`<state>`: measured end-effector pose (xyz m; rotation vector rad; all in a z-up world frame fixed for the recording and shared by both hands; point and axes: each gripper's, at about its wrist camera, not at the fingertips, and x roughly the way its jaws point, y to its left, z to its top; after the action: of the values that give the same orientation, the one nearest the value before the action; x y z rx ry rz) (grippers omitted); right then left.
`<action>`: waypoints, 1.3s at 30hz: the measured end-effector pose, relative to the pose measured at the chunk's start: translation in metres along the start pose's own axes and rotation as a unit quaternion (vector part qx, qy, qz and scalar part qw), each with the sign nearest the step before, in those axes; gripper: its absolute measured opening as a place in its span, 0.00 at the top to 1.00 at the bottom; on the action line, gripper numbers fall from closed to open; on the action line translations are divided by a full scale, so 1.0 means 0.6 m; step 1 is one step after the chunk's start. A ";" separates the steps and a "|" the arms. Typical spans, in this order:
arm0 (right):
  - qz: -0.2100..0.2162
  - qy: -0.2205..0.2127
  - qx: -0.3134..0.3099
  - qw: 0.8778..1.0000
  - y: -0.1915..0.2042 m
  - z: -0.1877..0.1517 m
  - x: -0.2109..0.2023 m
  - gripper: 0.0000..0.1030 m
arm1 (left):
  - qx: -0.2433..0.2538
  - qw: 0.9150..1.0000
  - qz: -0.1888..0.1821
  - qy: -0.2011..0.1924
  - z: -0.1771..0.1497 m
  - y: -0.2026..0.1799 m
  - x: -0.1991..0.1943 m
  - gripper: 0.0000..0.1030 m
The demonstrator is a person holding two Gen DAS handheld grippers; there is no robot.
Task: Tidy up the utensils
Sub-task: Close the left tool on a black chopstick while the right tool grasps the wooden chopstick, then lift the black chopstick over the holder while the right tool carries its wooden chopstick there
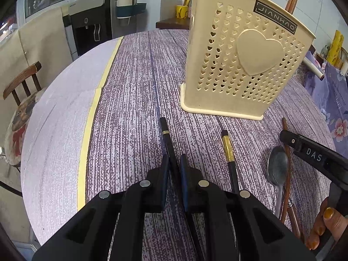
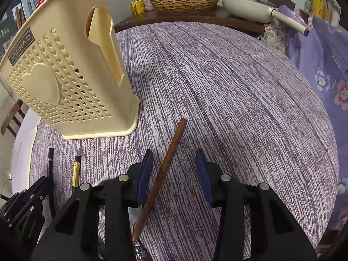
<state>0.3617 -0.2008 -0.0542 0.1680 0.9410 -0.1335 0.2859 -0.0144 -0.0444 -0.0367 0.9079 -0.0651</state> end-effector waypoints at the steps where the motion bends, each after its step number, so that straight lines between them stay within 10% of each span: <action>1: -0.006 -0.001 -0.004 1.000 0.004 0.002 0.002 0.64 | 0.001 1.000 0.003 0.000 0.002 -0.002 0.001 0.88; 9: 0.001 0.003 0.002 1.000 0.004 0.022 0.013 0.87 | 0.016 1.000 0.019 0.000 0.010 -0.019 0.009 0.89; 39: 0.123 -0.062 0.046 0.989 -0.050 0.038 -0.076 0.92 | -0.010 0.999 -0.025 -0.046 0.024 -0.021 -0.050 0.92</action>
<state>0.3477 -0.2330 -0.0068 0.3556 0.7843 0.0408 0.2786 -0.0247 -0.0111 -0.0813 0.8149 -0.1007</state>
